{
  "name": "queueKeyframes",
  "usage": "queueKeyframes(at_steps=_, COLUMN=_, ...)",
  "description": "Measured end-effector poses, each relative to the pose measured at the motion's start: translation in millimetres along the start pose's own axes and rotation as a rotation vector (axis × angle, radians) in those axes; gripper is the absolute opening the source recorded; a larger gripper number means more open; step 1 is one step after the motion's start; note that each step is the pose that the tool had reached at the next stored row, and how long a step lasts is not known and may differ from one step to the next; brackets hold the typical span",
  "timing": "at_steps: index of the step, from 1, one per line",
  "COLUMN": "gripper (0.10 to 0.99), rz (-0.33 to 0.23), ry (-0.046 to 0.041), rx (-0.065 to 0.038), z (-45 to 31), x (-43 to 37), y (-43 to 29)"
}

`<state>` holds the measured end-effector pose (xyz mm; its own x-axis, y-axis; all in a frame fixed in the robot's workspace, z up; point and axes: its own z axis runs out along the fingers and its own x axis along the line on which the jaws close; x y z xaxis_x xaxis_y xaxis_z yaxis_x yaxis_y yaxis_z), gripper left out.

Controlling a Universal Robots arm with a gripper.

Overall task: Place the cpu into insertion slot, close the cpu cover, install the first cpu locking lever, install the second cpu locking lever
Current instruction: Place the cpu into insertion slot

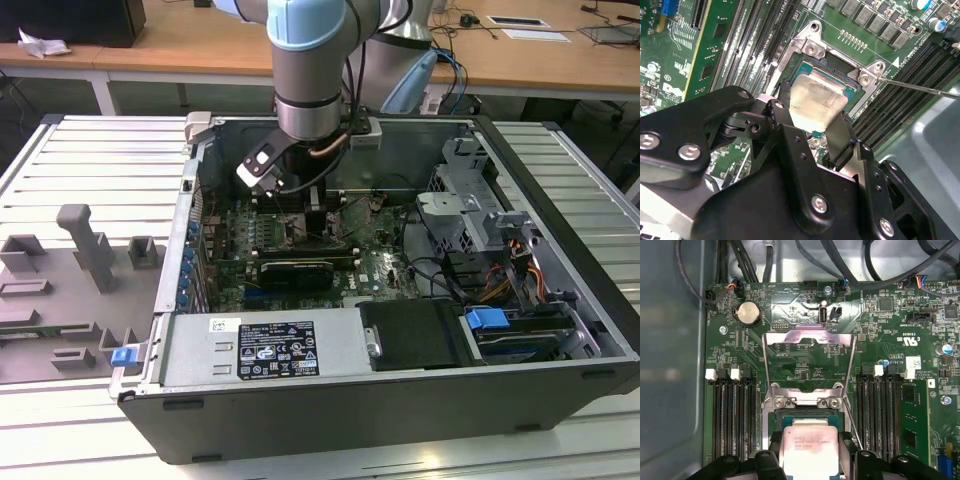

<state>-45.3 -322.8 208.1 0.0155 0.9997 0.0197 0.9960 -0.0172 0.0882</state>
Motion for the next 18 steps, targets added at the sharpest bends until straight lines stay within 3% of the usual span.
queueKeyframes(at_steps=11, gripper=0.525, rz=0.005, ry=-0.0005, rx=0.001, z=5.4, x=0.3, y=0.4)
queueKeyframes(at_steps=13, gripper=0.604, rz=0.005, ry=-0.0005, rx=0.001, z=5.4, x=0.3, y=0.3)
queueKeyframes(at_steps=18, gripper=0.604, rz=0.005, ry=0.0021, rx=0.001, z=5.5, x=1.7, y=0.3)
